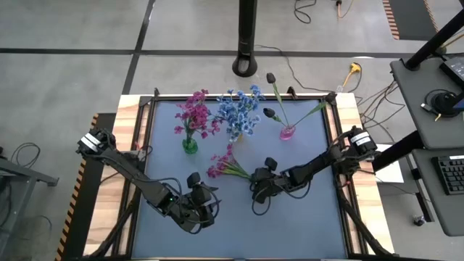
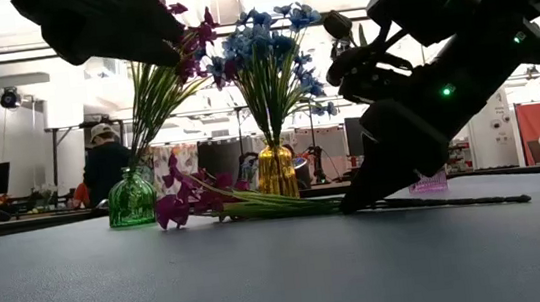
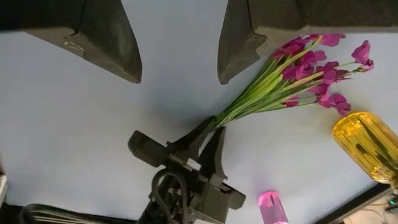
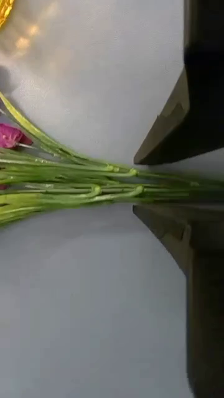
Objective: Sort flowers into vase by color
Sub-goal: Put the purple flowers into the green flower vase
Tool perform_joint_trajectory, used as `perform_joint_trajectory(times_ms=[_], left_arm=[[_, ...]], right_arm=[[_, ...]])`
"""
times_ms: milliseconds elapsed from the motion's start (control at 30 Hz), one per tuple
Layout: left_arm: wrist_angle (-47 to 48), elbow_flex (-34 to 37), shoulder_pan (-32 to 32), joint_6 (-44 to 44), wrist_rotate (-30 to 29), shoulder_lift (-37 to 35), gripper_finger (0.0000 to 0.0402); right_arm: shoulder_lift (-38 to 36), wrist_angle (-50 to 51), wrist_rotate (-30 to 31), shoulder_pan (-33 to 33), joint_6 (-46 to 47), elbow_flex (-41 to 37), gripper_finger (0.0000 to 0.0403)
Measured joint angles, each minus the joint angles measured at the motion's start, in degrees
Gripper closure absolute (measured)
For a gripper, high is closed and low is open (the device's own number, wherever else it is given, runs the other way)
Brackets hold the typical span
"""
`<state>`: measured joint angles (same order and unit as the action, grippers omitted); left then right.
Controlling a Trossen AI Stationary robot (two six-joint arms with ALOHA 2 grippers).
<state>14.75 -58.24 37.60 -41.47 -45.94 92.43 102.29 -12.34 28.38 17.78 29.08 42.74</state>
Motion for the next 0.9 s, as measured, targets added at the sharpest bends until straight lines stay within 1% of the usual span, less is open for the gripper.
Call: perform_joint_trajectory(times_ms=[133,267,367,433,567,667,767,900], left_arm=[[-0.58,0.03,0.28,-1.07,-1.88,0.8,0.0208],[-1.32,0.1,1.71,-2.22,-5.22,1.3,0.0208],[-1.81,0.1,3.71,-2.54,-9.48,1.3,0.0208],[-1.9,0.09,5.55,-2.36,-12.3,1.26,0.0208],[-3.66,0.09,8.84,-2.15,-17.15,1.15,0.0208],[-5.41,0.2,10.02,-1.22,-18.64,1.17,0.0208],[-8.43,0.24,10.15,1.47,-18.48,1.38,0.0208],[-14.27,0.25,9.71,6.72,-18.36,2.47,0.0208]], right_arm=[[-0.52,0.48,-0.34,-0.04,-0.7,-0.06,0.0353],[-2.28,2.03,-1.22,0.05,-2.99,-0.28,0.0386],[-5.29,5.05,-3.31,0.13,-3.16,-0.72,0.0388],[-8.11,6.89,-3.52,0.71,-3.14,-1.29,0.0388],[-14.78,5.4,-3.34,3.09,-3.4,-4.37,0.0389],[-19.13,-1.46,-3.27,5.52,-3.87,-7.96,0.0389],[-22.19,-13.88,-3.1,8.16,-6.66,-12.07,0.0389],[-23.44,-31.93,-3.03,10.31,-11.15,-16.08,0.0389]])
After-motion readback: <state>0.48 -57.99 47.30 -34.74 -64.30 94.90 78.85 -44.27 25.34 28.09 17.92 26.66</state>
